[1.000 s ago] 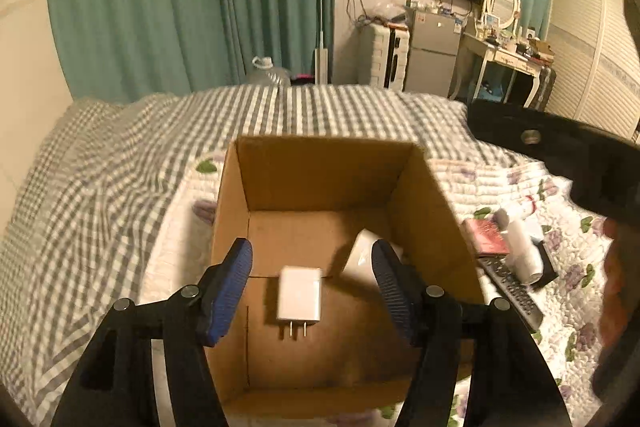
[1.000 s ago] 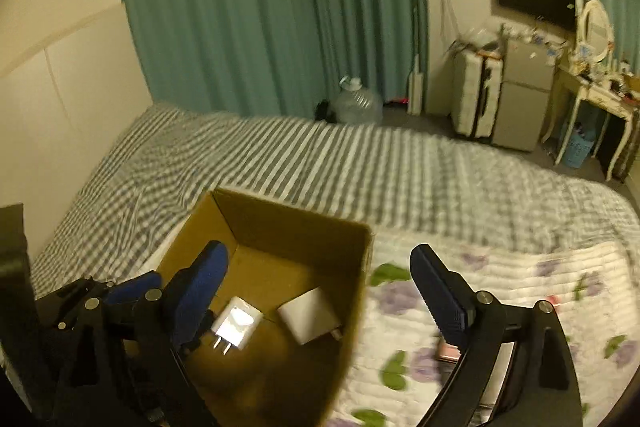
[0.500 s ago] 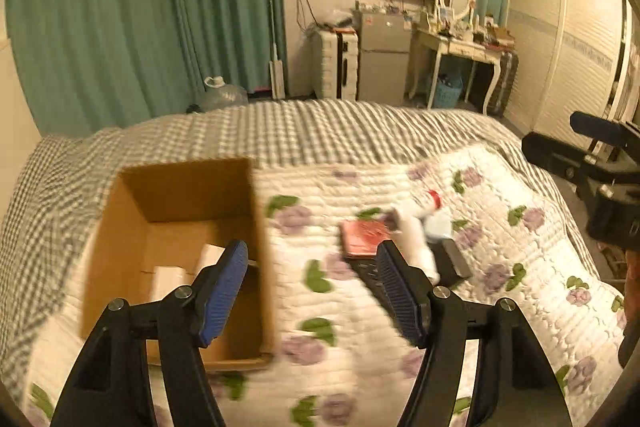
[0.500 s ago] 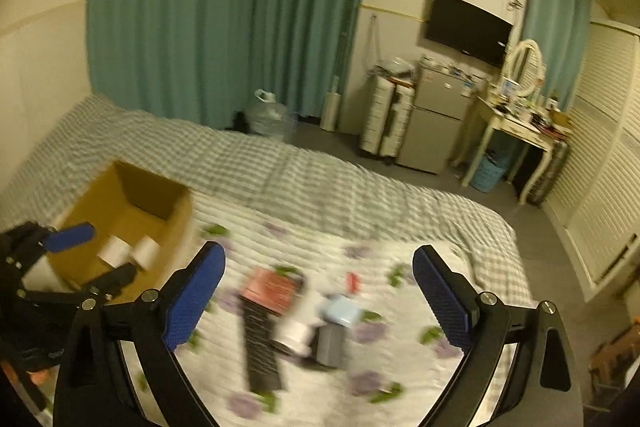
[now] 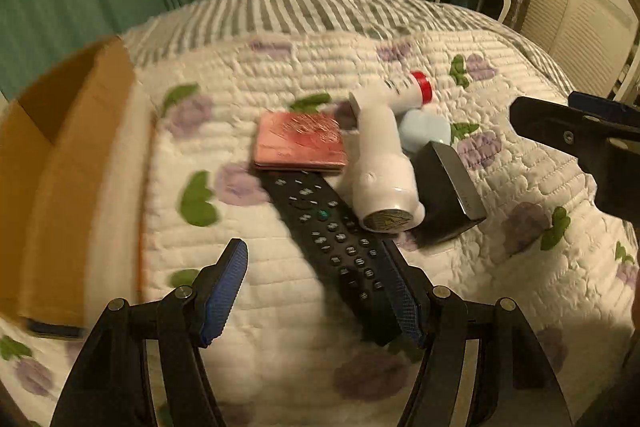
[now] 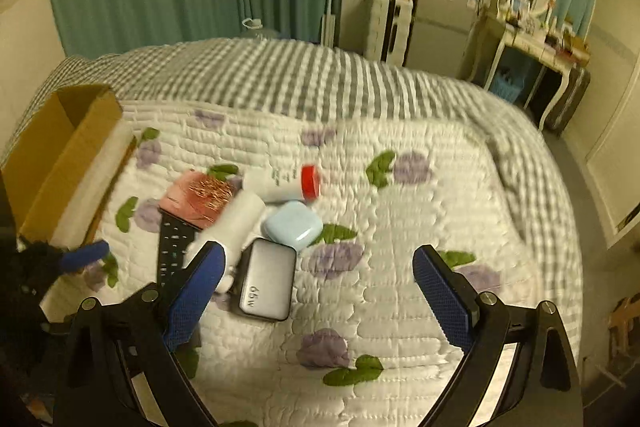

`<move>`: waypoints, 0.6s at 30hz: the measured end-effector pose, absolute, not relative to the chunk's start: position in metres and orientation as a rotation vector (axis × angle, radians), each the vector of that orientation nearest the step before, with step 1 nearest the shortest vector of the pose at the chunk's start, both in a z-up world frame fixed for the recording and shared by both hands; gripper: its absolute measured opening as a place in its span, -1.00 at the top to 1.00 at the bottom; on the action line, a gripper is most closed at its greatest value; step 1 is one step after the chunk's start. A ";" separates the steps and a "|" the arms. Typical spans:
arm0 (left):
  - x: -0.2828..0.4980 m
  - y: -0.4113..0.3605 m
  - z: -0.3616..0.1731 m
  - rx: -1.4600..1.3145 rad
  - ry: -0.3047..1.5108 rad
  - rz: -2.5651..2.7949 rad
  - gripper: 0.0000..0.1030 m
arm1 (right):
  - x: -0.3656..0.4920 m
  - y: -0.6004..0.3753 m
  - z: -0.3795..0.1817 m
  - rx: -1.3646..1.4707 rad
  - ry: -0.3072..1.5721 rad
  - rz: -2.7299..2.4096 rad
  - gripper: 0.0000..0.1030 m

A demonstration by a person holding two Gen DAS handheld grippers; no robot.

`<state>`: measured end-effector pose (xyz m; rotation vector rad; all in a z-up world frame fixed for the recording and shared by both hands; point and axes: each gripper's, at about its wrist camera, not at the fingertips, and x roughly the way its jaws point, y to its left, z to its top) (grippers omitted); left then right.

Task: Organize rigid objects
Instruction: 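Grasp the black TV remote with the left tool while the right tool grasps the black charger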

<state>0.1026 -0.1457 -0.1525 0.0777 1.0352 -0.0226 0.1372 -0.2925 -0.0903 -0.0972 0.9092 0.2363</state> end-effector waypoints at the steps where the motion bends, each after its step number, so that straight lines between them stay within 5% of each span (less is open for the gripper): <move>1: 0.104 -0.149 -0.159 0.075 1.042 -0.026 -0.35 | 0.141 -0.294 -0.095 -0.091 0.916 0.236 -0.82; 11: 0.124 -0.165 -0.200 0.076 1.058 -0.015 -0.35 | 0.152 -0.293 -0.115 -0.086 0.961 0.261 -0.71; 18: 0.114 -0.147 -0.191 0.041 1.050 -0.068 0.04 | 0.157 -0.277 -0.134 -0.110 1.037 0.302 -0.28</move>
